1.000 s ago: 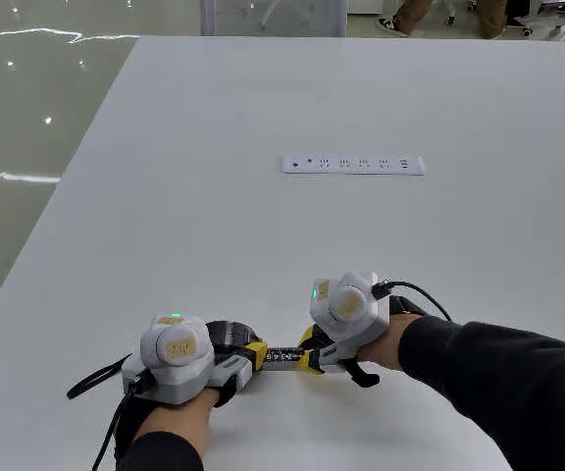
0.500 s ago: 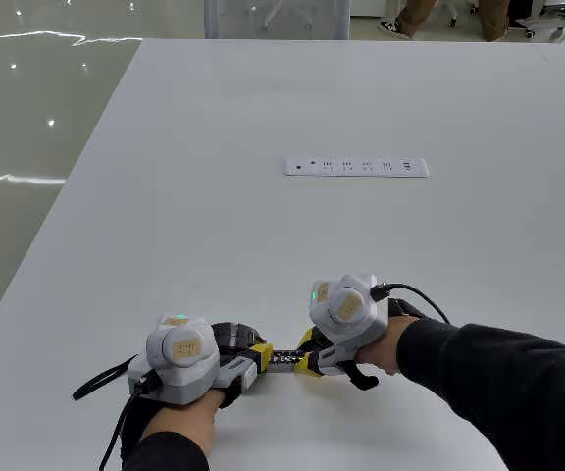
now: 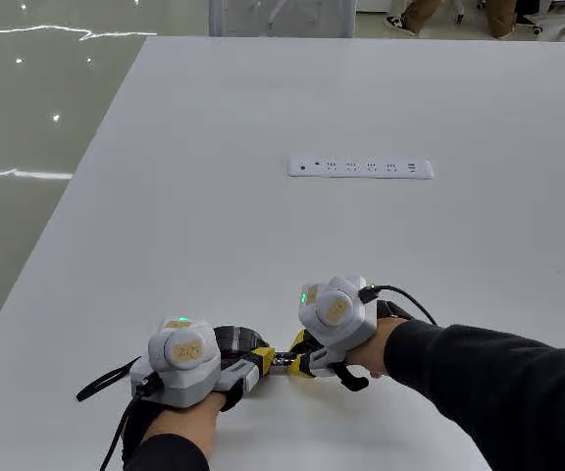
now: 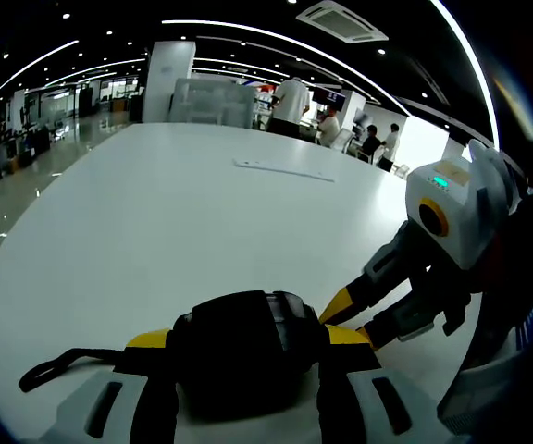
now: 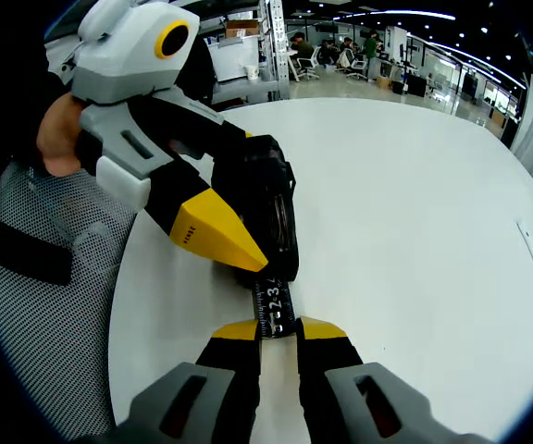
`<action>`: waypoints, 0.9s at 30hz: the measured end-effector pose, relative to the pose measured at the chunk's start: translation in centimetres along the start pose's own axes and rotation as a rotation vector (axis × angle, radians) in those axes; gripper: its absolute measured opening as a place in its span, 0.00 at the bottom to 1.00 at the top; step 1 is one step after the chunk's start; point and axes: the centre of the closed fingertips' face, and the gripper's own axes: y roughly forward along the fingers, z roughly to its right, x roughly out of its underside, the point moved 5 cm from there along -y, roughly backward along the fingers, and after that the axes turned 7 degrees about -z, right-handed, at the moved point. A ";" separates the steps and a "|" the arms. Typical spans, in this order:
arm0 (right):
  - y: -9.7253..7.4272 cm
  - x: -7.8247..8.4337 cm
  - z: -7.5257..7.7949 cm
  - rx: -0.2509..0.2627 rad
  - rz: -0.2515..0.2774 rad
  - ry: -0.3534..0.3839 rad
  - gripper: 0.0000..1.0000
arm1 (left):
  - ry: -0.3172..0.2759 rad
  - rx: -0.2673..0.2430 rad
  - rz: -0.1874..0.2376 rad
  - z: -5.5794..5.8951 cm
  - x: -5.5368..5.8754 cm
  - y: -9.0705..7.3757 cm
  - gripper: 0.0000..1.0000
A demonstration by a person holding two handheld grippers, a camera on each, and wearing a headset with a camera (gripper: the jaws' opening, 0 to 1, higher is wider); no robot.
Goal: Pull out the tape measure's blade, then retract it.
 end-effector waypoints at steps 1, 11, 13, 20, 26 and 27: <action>0.0 0.0 0.0 -0.002 0.003 0.001 0.10 | -0.001 0.001 -0.001 0.0 0.0 0.0 0.57; 0.3 -0.5 -0.1 -0.010 0.012 0.002 0.10 | 0.001 0.007 -0.003 0.0 0.0 0.0 0.56; 0.4 -0.5 0.0 -0.013 0.010 0.001 0.10 | 0.001 0.007 -0.004 0.0 0.0 0.0 0.56; 0.6 -0.8 -0.1 -0.018 0.019 -0.001 0.10 | 0.000 0.013 -0.003 -0.1 0.0 0.0 0.56; 1.0 -1.4 -0.2 -0.034 0.027 -0.010 0.10 | 0.007 0.023 -0.013 -0.1 0.0 0.0 0.56; 1.0 -1.4 -0.2 -0.036 0.030 -0.012 0.10 | 0.007 0.024 -0.013 -0.1 0.0 0.0 0.56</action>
